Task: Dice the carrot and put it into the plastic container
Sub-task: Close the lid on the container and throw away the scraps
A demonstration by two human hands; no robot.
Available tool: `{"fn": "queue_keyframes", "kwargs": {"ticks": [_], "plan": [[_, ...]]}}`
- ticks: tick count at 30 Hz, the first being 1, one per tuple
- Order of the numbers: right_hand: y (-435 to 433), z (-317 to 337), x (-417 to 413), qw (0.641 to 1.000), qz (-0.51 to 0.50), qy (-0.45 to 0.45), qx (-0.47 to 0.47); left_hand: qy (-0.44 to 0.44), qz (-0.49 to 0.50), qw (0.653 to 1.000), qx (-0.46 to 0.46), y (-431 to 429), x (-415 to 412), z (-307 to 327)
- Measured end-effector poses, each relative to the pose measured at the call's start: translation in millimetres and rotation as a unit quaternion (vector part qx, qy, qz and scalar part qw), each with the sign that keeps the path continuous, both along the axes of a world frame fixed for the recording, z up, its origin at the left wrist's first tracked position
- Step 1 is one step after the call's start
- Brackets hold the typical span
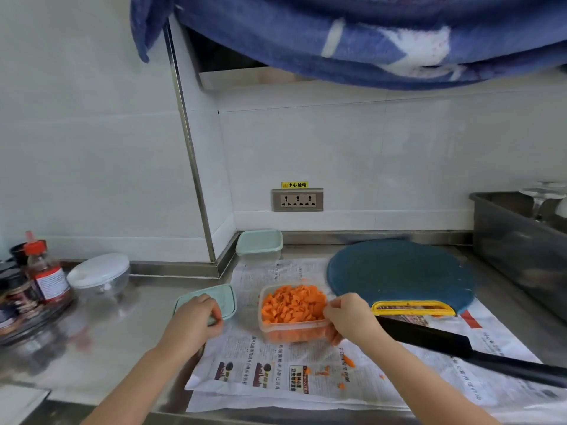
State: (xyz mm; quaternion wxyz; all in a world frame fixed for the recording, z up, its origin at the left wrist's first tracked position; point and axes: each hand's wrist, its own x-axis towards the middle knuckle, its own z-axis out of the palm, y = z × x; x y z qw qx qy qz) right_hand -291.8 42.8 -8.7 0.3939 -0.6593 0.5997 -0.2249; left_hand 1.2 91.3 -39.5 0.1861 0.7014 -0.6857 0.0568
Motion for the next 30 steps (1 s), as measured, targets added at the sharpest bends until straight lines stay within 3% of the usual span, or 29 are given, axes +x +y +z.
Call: {"fn": "queue_keyframes", "kwargs": {"ticks": [3,5,8,11,15,18,21,23,25,27,30], "plan": [[3,-1,12,1.0,0.015,0.021,0.009,0.033,0.037,0.997,-0.055,-2,1,14],[4,1,16,0.996,0.028,0.083,0.001,0.059,0.047,0.993,-0.092,-5,0,25],[1,0,20,0.971,0.046,0.216,-0.093,0.126,0.049,0.981,-0.138,-9,-6,42],[2,-8,29,0.952,0.141,0.227,-0.151,0.198,0.05,0.962,-0.182,-12,-16,61],[7,-20,35,0.927,0.175,0.268,-0.194,0.309,0.069,0.91,-0.268,-11,-28,86],[9,-24,39,0.913,0.214,0.265,-0.222,0.408,0.08,0.867,-0.274,-13,-30,90],[8,-24,38,0.89,0.255,0.292,-0.24,0.576,0.095,0.777,-0.235,-18,-38,80],[8,-19,37,0.898,0.268,0.262,-0.23,0.665,0.126,0.711,-0.192,-23,-46,70],[7,-15,36,0.928,0.242,0.175,-0.224,0.714,0.158,0.665,-0.15,-27,-52,61],[2,-13,32,0.949,0.177,0.083,-0.246,0.738,0.168,0.644,-0.112,-31,-56,50],[-8,-9,25,0.969,0.083,0.017,-0.233,0.746,0.149,0.643,-0.082,-33,-60,38]]}}
